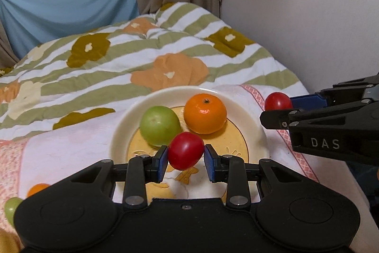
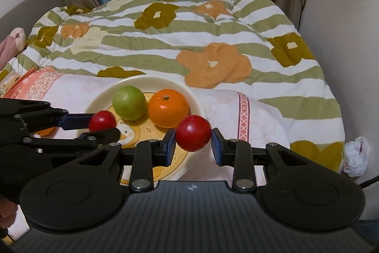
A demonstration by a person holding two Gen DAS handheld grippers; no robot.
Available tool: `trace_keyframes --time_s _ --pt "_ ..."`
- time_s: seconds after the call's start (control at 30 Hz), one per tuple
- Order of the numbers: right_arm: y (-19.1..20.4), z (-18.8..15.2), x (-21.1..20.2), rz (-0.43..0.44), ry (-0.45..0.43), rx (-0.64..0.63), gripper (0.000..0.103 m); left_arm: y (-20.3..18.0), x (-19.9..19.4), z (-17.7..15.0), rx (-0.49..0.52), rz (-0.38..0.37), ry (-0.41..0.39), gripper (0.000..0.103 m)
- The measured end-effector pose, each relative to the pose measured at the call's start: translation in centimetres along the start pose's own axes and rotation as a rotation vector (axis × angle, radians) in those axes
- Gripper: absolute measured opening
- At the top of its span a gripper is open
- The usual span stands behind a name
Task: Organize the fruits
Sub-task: 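Carry both cherry tomatoes to the duck bowl and release them, then move both open grippers back over the loose fruits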
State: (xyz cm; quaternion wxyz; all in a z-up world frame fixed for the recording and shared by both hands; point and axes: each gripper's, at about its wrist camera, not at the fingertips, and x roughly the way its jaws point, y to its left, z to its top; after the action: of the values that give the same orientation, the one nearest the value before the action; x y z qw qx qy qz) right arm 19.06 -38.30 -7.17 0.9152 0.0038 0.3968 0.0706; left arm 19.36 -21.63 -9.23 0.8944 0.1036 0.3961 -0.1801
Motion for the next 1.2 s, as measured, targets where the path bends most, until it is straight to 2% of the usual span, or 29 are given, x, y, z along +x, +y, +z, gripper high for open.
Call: trace_keyframes --time_s 0.2,0.43,0.5,0.53,0.57,0.8,0.87,1.07,1.2 --pt "-1.0 0.1 2.0 0.015 0.023 0.005 0.047 -1.2 3.1 -0.1 0.028 -0.001 0.07 0.036" --pt "-1.6 0.2 2.8 0.021 0.036 0.011 0.047 -2.4 4.0 0.2 0.052 -0.023 0.08 0.038" --pt "-1.6 0.3 2.9 0.02 0.035 0.012 0.047 -2.6 3.8 0.2 0.059 -0.011 0.076 0.061" --pt "-1.7 0.3 2.9 0.02 0.035 0.013 0.047 -2.5 3.6 0.2 0.061 -0.002 0.068 0.083" --pt "-1.8 0.3 3.0 0.021 0.035 0.016 0.047 -2.4 3.2 0.1 0.063 0.011 0.053 0.089" --pt "-1.5 0.4 2.9 0.044 0.04 0.001 0.047 -0.8 1.3 -0.5 0.04 0.049 0.044 0.09" --pt "-1.1 0.4 2.9 0.057 0.035 -0.025 0.047 -0.3 0.7 -0.8 0.039 0.083 0.046 0.093" --pt "0.7 0.2 3.8 0.09 0.046 -0.092 0.047 1.1 -0.3 -1.6 -0.007 0.106 0.055 0.094" --pt "1.4 0.1 4.6 0.094 0.028 -0.133 0.047 1.8 -0.9 -2.0 -0.026 0.144 0.054 0.099"
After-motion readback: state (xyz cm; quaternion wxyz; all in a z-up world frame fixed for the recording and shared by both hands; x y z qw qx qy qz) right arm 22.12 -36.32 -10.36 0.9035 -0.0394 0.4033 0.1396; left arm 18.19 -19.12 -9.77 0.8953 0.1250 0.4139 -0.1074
